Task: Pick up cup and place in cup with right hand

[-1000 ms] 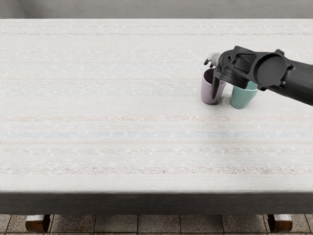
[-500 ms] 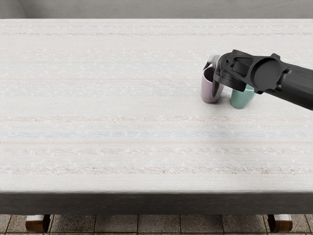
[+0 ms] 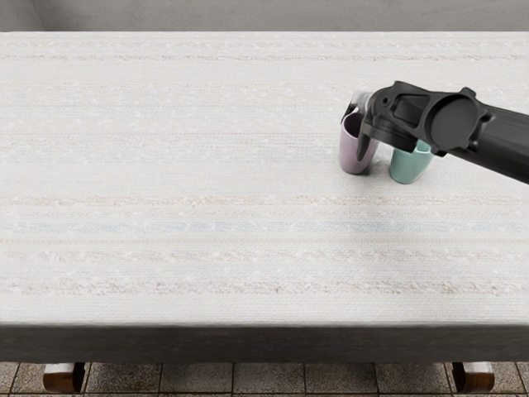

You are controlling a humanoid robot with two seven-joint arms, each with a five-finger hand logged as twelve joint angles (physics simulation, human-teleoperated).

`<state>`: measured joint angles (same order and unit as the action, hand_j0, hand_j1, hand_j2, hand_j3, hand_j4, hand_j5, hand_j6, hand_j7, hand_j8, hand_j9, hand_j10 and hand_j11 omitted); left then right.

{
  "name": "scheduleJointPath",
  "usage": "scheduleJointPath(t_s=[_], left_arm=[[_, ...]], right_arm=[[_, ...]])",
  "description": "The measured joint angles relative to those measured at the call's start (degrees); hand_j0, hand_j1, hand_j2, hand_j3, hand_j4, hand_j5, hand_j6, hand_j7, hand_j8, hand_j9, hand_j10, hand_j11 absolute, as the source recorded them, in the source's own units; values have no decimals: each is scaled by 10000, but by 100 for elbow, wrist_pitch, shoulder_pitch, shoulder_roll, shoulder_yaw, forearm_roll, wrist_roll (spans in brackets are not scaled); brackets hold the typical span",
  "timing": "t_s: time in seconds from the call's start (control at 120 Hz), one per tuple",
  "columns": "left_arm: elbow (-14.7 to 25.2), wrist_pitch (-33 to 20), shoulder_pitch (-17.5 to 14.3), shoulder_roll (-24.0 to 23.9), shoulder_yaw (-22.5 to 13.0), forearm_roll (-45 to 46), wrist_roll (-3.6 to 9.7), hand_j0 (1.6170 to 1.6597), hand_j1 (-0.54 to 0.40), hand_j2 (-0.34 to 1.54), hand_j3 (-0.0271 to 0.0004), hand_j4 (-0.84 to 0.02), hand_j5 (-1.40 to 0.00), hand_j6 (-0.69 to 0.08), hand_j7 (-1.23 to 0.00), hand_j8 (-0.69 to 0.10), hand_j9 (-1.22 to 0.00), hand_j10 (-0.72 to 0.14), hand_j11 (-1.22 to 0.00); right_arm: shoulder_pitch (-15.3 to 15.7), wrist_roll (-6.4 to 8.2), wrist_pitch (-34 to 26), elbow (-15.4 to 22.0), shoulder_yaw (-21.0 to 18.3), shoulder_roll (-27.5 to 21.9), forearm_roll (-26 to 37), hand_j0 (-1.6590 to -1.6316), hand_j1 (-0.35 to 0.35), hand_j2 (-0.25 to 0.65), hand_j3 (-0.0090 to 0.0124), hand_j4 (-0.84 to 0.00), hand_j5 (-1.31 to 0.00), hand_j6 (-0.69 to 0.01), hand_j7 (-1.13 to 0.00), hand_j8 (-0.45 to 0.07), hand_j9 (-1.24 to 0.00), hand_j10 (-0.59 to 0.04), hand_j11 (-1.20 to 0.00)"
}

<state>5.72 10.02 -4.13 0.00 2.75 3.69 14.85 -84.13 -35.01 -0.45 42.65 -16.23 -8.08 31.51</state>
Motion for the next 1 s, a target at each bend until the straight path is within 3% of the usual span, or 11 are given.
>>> scheduleJointPath(t_s=[0.008, 0.017, 0.025, 0.033, 0.092, 0.183, 0.333, 0.375, 0.425, 0.717, 1.0], left_arm=[[0, 0, 0, 0, 1, 0, 0, 16581, 3491, -2, 1, -3, 2, -4, 2, -3, 3, 0, 3], [0, 0, 0, 0, 1, 0, 0, 16581, 3491, -2, 2, -3, 2, -4, 2, -3, 3, 0, 4], [0, 0, 0, 0, 1, 0, 0, 16581, 3491, -2, 1, -3, 2, -4, 2, -3, 3, 0, 4], [1, 0, 0, 0, 2, 0, 0, 16581, 3491, -2, 1, -3, 2, -4, 2, -3, 3, 0, 3], [1, 0, 0, 0, 1, 0, 0, 16581, 3491, -2, 1, -4, 2, -4, 2, -3, 2, -1, 3], [0, 0, 0, 0, 1, 0, 0, 16581, 3491, -1, 1, -4, 1, -4, 1, -4, 2, -2, 2], [0, 0, 0, 0, 0, 0, 0, 16581, 3491, 0, 0, -4, 1, -5, 1, -4, 1, -2, 2], [0, 0, 0, 0, 0, 0, 0, 16581, 3491, 0, 0, -4, 1, -5, 1, -4, 1, -2, 2], [0, 0, 0, 0, 0, 0, 0, 16581, 3491, 0, 0, -4, 0, -5, 1, -4, 1, -2, 2], [-1, 1, 9, 0, -8, 0, 0, 16581, 3491, 0, 0, -4, 0, -5, 0, -4, 1, -2, 1], [-1, 0, 9, 0, -17, 0, 1, 16581, 3491, 0, 0, -4, 0, -5, 0, -4, 0, -3, 1]], right_arm=[[-2, 0, 6, -2, 2, -1, -1, -16517, 280, -1192, -4, -3960, -5795, -3502, -5622, -3221, -5791, -3859, -5809], [-4, 1, 12, -3, 3, -4, -5, -16510, 84, -947, -41, -3956, -5815, -3525, -5634, -3322, -5779, -3875, -5799], [-6, 1, 18, -5, 5, -5, -4, -16511, 118, -960, -8, -3967, -5832, -3556, -5645, -3276, -5798, -3886, -5818], [-9, 1, 23, -8, 7, -6, -2, -16512, 161, -955, -5, -3986, -5838, -3562, -5656, -3214, -5812, -3902, -5833], [-25, 1, 61, -19, 18, -16, 6, -16513, 384, -830, -20, -4132, -5859, -3457, -5734, -3010, -5874, -4040, -5897], [-62, 1, 109, -28, 27, -39, -3, -16502, 532, -816, -13, -4399, -5982, -3339, -5944, -2955, -6036, -4274, -6063], [-155, 1, 190, -24, 36, -85, -37, -16486, 1127, -54, -13, -4484, -6481, -2876, -6237, -2441, -6542, -3767, -6623], [-192, 1, 231, -18, 35, -108, -46, -16478, 936, -214, -5, -4475, -6584, -2895, -6285, -2471, -6638, -3788, -6721], [-252, 1, 272, -8, 34, -141, -44, -16469, 639, -505, -19, -4588, -6557, -2965, -6332, -2551, -6660, -3915, -6737], [-768, 0, 617, 134, 26, -433, -171, -16478, 614, -1027, -7, -4738, -6619, -2887, -6524, -2550, -6754, -4000, -6808], [-1018, 1, 759, 446, 23, -813, -262, -16506, 648, -945, -2, -4725, -6661, -2839, -6616, -2522, -6769, -4014, -6814]])
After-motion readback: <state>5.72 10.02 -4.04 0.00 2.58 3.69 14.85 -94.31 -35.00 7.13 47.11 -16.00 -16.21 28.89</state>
